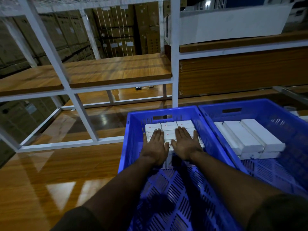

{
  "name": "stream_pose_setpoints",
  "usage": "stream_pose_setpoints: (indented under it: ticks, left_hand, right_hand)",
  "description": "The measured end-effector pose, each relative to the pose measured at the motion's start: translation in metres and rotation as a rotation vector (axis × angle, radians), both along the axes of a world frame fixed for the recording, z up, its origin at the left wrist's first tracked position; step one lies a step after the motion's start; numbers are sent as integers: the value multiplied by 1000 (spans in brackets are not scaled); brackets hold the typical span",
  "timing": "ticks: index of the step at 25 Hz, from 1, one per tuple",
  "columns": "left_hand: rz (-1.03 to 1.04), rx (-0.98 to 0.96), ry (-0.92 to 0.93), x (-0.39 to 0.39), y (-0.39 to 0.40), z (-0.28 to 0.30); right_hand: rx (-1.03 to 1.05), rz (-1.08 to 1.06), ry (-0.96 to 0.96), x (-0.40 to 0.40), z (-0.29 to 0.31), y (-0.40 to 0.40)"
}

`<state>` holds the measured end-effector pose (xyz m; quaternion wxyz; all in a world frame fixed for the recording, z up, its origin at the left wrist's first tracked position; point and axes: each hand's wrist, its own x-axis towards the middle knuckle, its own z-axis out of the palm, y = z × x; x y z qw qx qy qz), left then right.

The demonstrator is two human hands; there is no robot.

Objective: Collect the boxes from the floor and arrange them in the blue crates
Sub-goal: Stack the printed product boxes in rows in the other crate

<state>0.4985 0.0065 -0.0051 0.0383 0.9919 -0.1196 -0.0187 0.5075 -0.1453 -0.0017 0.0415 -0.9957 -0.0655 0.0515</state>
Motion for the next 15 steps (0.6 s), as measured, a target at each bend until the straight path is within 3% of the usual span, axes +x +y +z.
stream_pose_setpoints:
  ticks: [15]
  left_hand:
    - [40, -13, 29, 4, -11, 6]
  right_hand:
    - [47, -18, -10, 5, -2, -1]
